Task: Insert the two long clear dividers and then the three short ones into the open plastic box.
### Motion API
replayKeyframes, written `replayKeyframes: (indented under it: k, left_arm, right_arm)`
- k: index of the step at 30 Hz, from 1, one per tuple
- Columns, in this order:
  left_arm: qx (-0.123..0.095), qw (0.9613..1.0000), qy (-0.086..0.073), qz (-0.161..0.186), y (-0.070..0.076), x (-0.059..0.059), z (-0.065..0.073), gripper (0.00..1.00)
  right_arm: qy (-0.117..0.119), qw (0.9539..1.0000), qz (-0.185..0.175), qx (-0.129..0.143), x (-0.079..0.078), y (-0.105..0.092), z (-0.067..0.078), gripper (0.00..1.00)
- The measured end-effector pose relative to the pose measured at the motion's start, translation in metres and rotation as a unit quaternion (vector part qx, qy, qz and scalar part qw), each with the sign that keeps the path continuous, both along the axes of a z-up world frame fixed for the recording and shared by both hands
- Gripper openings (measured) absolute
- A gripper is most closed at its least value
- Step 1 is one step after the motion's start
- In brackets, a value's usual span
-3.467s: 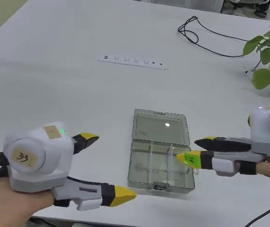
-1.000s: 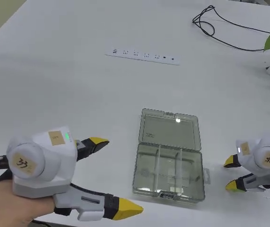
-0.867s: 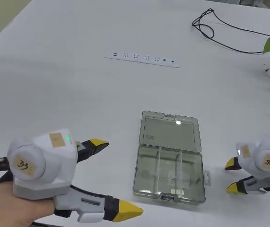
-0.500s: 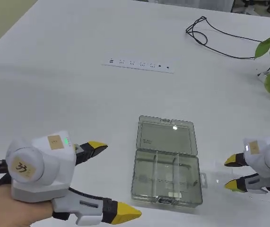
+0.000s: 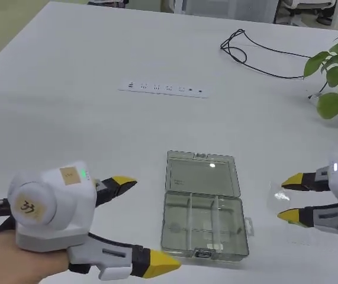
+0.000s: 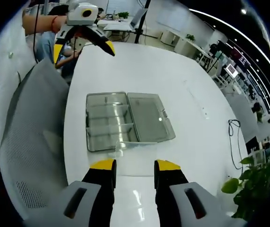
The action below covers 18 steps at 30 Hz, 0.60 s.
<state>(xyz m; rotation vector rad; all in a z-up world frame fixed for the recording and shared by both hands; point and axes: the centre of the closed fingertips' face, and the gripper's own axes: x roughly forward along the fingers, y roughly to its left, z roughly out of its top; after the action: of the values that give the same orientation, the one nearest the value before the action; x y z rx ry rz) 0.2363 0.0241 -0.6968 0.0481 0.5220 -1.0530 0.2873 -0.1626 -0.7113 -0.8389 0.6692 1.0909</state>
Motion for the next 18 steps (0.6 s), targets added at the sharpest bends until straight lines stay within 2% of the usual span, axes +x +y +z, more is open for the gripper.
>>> replayKeyframes:
  k: [4, 6, 10, 11, 13, 14, 16, 17, 18]
  left_arm:
    - [-0.01, 0.9999, 0.003, 0.004, -0.004, 0.003, 0.007, 0.96]
    - [-0.024, 0.9997, 0.008, 0.008, -0.008, 0.004, 0.014, 0.96]
    - [-0.038, 0.999, 0.017, 0.016, -0.014, 0.009, 0.022, 0.92]
    - [-0.044, 0.9986, 0.022, 0.019, -0.016, 0.009, 0.025, 0.91]
    - [-0.068, 0.9964, 0.043, 0.027, -0.023, 0.01, 0.031, 0.88]
    - [-0.076, 0.9956, 0.046, 0.028, -0.024, 0.011, 0.034, 0.85]
    - [-0.101, 0.9922, 0.064, 0.037, -0.031, 0.013, 0.041, 0.83]
    - [-0.113, 0.9897, 0.078, 0.04, -0.034, 0.013, 0.044, 0.82]
    - [-0.121, 0.989, 0.077, 0.037, -0.036, 0.013, 0.048, 0.8]
  right_arm:
    - [-0.018, 0.9998, 0.005, 0.009, -0.005, 0.009, 0.02, 0.32]
    - [-0.027, 0.9995, 0.009, 0.015, -0.01, 0.017, 0.031, 0.32]
    - [-0.043, 0.9988, 0.019, 0.016, -0.018, 0.028, 0.043, 0.32]
    - [-0.047, 0.9985, 0.022, 0.016, -0.02, 0.031, 0.046, 0.32]
    - [-0.051, 0.9982, 0.024, 0.017, -0.025, 0.037, 0.051, 0.32]
    - [-0.054, 0.998, 0.027, 0.018, -0.027, 0.04, 0.054, 0.32]
    - [-0.06, 0.9975, 0.034, 0.012, -0.03, 0.044, 0.056, 0.32]
    - [-0.065, 0.9971, 0.038, 0.008, -0.032, 0.046, 0.058, 0.32]
    - [-0.067, 0.997, 0.039, 0.006, -0.033, 0.047, 0.059, 0.32]
